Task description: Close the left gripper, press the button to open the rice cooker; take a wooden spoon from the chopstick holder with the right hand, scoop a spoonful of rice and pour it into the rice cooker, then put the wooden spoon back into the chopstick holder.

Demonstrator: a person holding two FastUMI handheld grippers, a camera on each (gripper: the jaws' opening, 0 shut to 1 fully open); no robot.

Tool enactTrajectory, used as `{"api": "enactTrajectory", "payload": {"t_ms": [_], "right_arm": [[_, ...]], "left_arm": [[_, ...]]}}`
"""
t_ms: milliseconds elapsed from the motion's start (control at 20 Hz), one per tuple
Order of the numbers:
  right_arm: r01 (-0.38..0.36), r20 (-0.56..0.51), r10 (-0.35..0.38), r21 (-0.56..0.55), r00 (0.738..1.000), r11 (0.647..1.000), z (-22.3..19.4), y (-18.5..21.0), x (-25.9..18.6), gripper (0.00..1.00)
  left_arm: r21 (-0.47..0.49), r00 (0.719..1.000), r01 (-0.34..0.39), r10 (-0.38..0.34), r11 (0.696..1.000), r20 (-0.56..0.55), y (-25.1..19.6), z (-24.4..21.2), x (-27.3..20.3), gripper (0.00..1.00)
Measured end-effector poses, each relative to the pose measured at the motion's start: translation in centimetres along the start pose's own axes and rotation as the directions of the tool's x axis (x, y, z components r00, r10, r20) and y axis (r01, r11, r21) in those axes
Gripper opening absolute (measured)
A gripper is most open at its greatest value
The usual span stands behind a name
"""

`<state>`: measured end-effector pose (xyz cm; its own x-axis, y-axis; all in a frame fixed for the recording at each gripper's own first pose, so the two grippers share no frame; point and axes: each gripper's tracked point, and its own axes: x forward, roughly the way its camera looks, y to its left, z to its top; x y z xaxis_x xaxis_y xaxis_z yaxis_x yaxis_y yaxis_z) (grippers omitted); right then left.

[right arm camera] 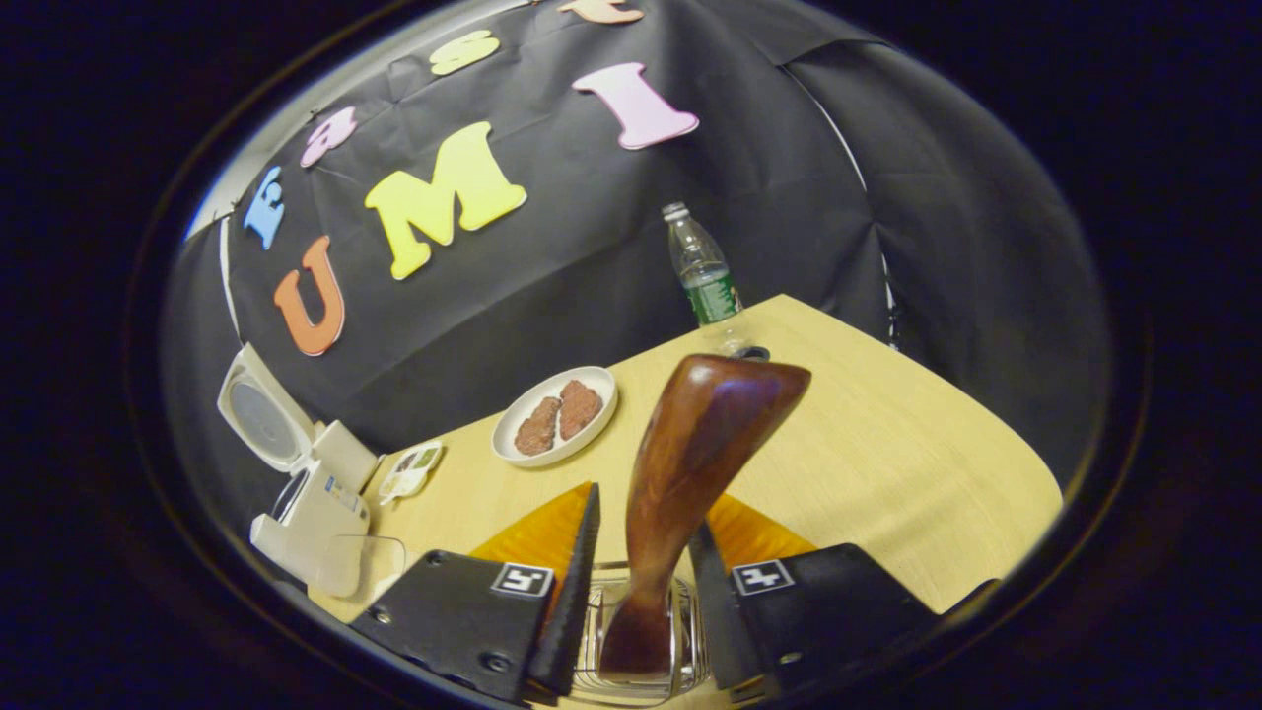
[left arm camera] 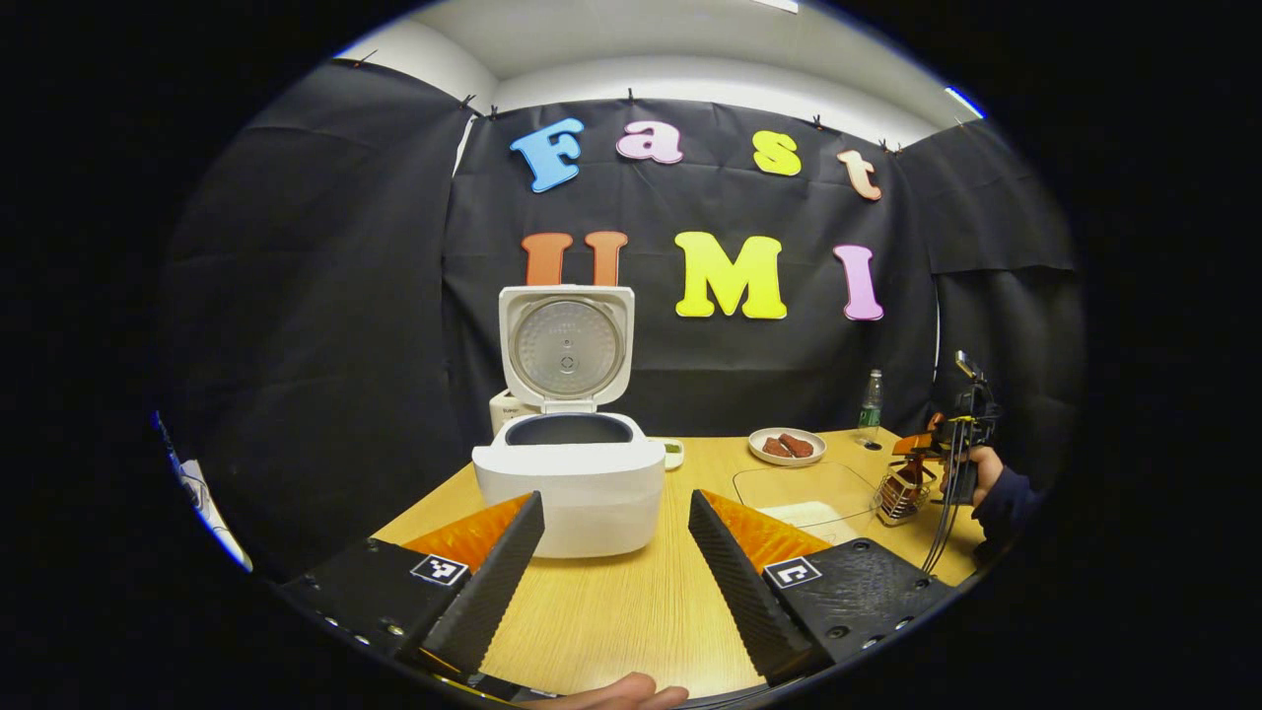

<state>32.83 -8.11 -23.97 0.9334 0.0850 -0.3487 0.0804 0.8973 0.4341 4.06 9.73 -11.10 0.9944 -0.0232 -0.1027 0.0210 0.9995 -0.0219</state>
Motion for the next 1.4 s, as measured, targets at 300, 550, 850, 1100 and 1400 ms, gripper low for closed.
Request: {"api": "enactTrajectory", "payload": {"t_ms": [300,550,850,1100,1400], "right_arm": [[-0.035,0.03,0.035,0.0,0.999,0.999,0.8,1.2,-1.2,0.22],[-0.033,0.107,0.041,-0.078,0.993,0.996,3.4,2.7,-4.0,0.18],[0.035,0.241,0.021,-0.224,0.97,0.974,7.2,5.9,-9.0,0.2],[-0.009,0.248,0.086,-0.296,0.965,0.955,7.1,11.8,-11.7,0.17],[-0.073,0.221,0.169,-0.387,0.961,0.919,3.8,19.8,-11.4,0.19]], "left_arm": [[-0.019,1.0,0.026,-0.026,0.999,0.004,-1.0,0.2,0.2,0.94],[-0.006,0.998,0.059,-0.058,0.998,0.033,-1.8,0.5,-0.6,0.94],[-0.012,0.997,0.068,-0.068,0.998,0.047,-1.6,0.8,-0.1,0.94],[-0.024,0.997,0.056,-0.055,0.998,0.054,-1.1,1.0,0.0,0.94],[-0.021,0.995,0.064,-0.062,0.998,0.076,-0.8,1.2,-1.0,0.94]]}}
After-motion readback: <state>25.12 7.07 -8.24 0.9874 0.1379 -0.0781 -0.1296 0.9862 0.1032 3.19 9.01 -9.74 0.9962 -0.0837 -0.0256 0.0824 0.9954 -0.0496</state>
